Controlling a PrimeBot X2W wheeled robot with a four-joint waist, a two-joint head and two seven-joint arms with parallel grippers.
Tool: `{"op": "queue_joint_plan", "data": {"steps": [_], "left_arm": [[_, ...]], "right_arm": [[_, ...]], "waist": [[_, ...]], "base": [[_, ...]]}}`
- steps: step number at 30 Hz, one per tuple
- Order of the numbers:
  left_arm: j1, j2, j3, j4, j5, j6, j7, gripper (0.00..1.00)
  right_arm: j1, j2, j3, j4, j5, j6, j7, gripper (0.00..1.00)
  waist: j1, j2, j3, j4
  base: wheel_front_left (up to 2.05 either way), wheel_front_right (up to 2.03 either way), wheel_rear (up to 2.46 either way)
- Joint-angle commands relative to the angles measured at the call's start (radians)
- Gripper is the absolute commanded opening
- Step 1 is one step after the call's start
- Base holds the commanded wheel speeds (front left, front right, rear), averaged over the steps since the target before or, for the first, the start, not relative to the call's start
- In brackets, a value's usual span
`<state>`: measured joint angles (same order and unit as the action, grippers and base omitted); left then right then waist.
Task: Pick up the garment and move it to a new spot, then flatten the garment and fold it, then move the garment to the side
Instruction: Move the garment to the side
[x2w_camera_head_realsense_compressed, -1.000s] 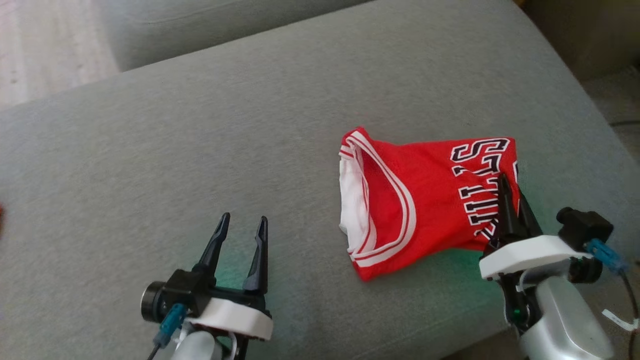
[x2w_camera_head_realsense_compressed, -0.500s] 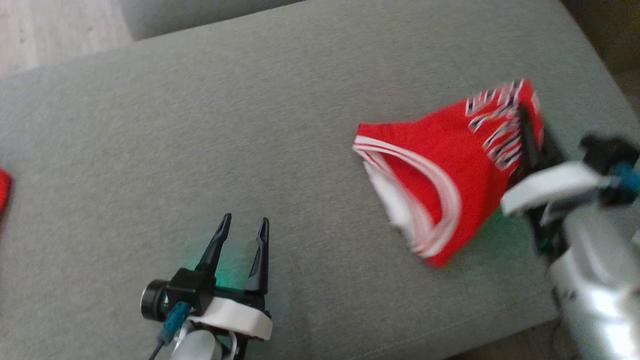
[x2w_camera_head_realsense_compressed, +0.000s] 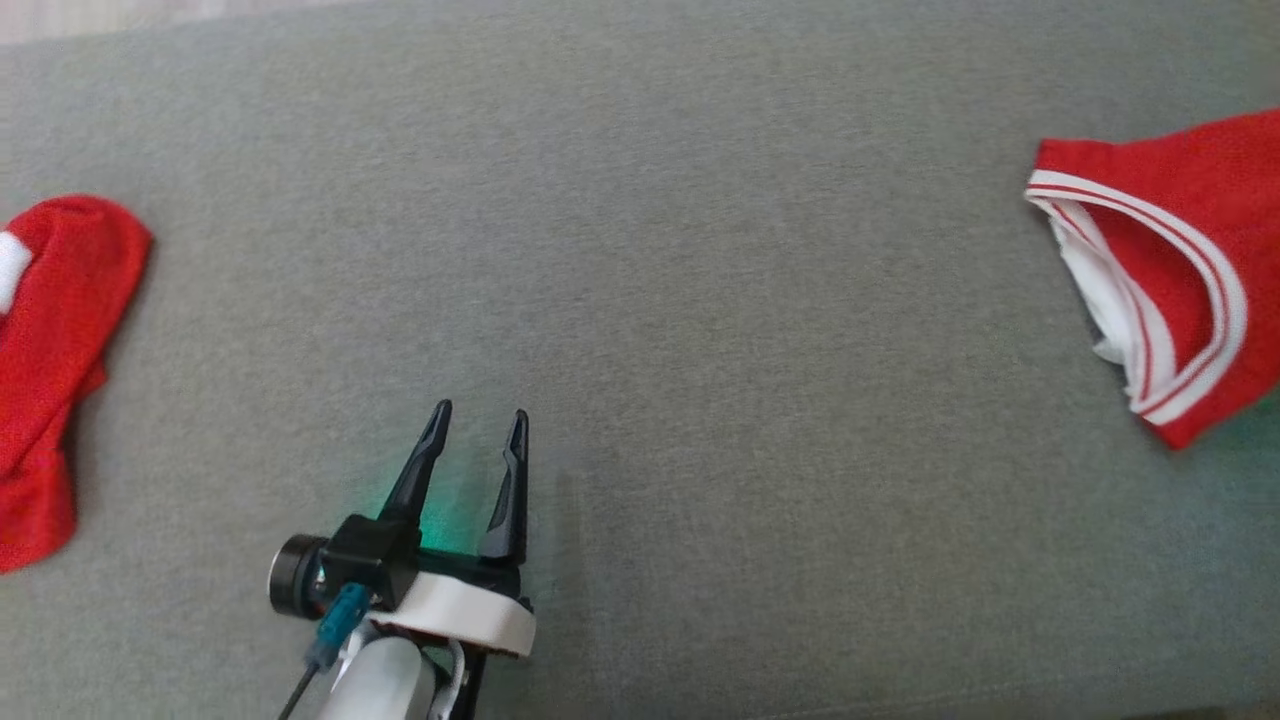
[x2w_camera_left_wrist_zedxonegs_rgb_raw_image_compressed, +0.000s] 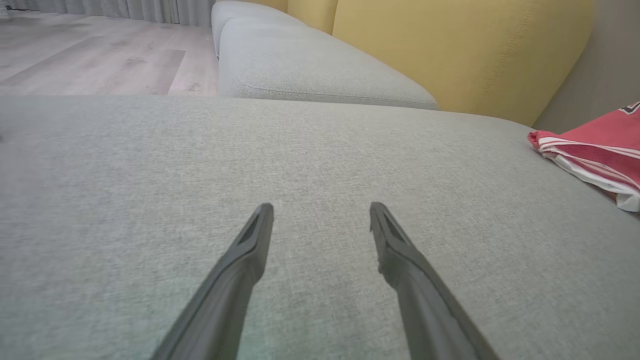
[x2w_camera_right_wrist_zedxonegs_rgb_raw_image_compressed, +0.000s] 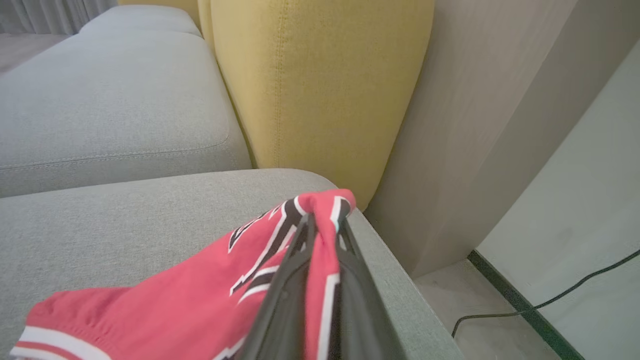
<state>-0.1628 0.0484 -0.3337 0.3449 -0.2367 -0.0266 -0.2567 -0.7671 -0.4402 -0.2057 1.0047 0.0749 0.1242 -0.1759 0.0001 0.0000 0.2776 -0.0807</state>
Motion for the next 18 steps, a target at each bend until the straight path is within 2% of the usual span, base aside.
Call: {"op": "queue_joint_plan", "data": {"steps": [1, 3, 10, 11, 12, 13, 18], "left_arm": [[-0.02, 0.002, 0.03, -0.035, 0.0, 0.005, -0.005, 1.0], [-0.018, 0.002, 0.034, -0.035, 0.002, 0.003, -0.005, 1.0], [-0.017, 0.002, 0.046, -0.035, 0.004, 0.005, -0.005, 1.0], [-0.016, 0.002, 0.047, -0.035, 0.005, 0.004, -0.005, 1.0], [-0.015, 0.002, 0.048, -0.035, 0.005, 0.004, -0.005, 1.0], [-0.014, 0.002, 0.049, -0.035, 0.005, 0.004, -0.005, 1.0], [-0.006, 0.002, 0.059, -0.032, 0.003, 0.008, -0.005, 1.0]], "right_arm": [[-0.033, -0.03, -0.021, -0.014, -0.028, 0.007, -0.014, 0.0], [-0.042, -0.05, -0.107, 0.02, -0.102, 0.007, -0.021, 0.0], [-0.052, -0.043, -0.22, 0.044, -0.226, 0.007, -0.035, 0.0], [-0.055, -0.036, -0.228, 0.039, -0.235, 0.007, -0.043, 0.09], [-0.059, -0.026, -0.231, 0.037, -0.242, 0.007, -0.05, 0.77], [-0.063, -0.014, -0.235, 0.037, -0.244, 0.007, -0.055, 1.0], [-0.084, 0.07, -0.17, -0.01, -0.235, 0.007, -0.081, 1.0]], "waist": [[-0.0001, 0.0, 0.003, 0.012], [-0.0001, 0.0, 0.001, 0.016], [-0.0001, 0.0, -0.011, 0.007], [-0.0001, 0.0, -0.014, 0.005], [-0.0001, 0.0, -0.016, 0.004], [-0.0001, 0.0, -0.018, 0.003], [-0.0001, 0.0, -0.035, 0.005]], "base": [[0.0, 0.0, 0.0], [0.0, 0.0, 0.0], [0.0, 0.0, 0.0], [0.0, 0.0, 0.0], [0.0, 0.0, 0.0], [0.0, 0.0, 0.0], [0.0, 0.0, 0.0]]}}
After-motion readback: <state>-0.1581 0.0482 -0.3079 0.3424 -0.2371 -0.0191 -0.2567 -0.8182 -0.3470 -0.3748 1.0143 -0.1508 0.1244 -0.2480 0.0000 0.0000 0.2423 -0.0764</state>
